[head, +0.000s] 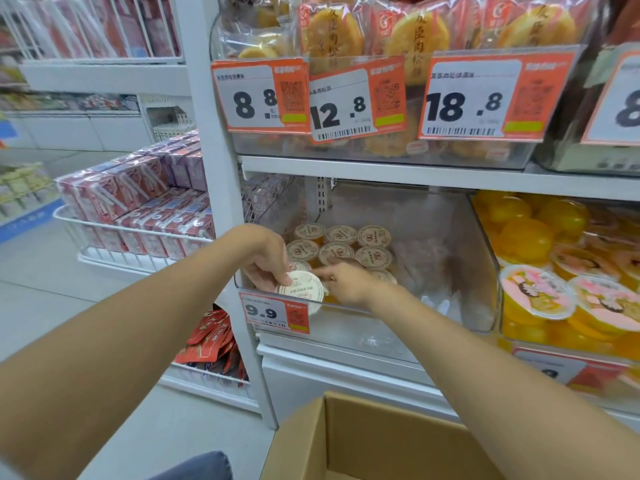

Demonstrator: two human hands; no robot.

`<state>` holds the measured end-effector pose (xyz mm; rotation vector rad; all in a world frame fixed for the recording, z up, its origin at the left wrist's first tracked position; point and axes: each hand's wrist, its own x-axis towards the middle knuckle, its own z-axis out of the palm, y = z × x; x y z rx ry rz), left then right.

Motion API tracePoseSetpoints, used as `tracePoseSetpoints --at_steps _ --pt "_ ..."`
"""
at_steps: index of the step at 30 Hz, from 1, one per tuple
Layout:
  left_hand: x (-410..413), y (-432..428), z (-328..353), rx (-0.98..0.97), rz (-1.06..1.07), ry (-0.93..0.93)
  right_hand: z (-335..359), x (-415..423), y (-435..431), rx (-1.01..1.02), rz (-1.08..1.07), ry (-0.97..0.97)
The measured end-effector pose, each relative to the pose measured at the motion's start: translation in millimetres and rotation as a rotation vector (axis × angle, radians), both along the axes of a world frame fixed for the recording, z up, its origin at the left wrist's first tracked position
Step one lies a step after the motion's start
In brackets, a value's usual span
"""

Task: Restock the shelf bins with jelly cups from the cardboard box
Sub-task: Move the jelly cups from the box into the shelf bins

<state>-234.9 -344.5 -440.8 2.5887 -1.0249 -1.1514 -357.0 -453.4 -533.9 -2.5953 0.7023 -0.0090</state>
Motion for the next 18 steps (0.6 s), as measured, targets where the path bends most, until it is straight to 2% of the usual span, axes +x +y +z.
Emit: tracePoseSetpoints --at_steps 2,5,7,9,11,12,15,18 --pt "0 -1 -7 0.134 -0.074 -0.036 -3 0 -1 0.011 0.002 -0.009" --pt "-5 0 -19 0.222 -0.24 -0.324 -2 -2 -2 0.019 -0.006 -0.016" --pt "-11 2 -22 0.175 -0.359 -0.576 -1 -3 -2 0.063 -0.028 -0.075" --pt "-10 2 -27 0.032 -0.324 -0.712 1 -6 -2 0.135 -0.087 -0.156" --pt "-10 -1 -30 -0.145 -0.21 -0.696 5 -9 -2 0.129 -0.148 -0.216" --pt "-10 -2 -32 -0.195 -0.167 -0.61 6 -10 -2 0.11 -0.165 -0.229" --pt "-16 -5 -36 -0.129 -0.15 -0.269 9 -13 1 0.086 -0.156 -0.178" --pt "-15 -5 -41 -0.098 -0.196 -0.265 10 -16 2 0.102 -0.155 -0.159"
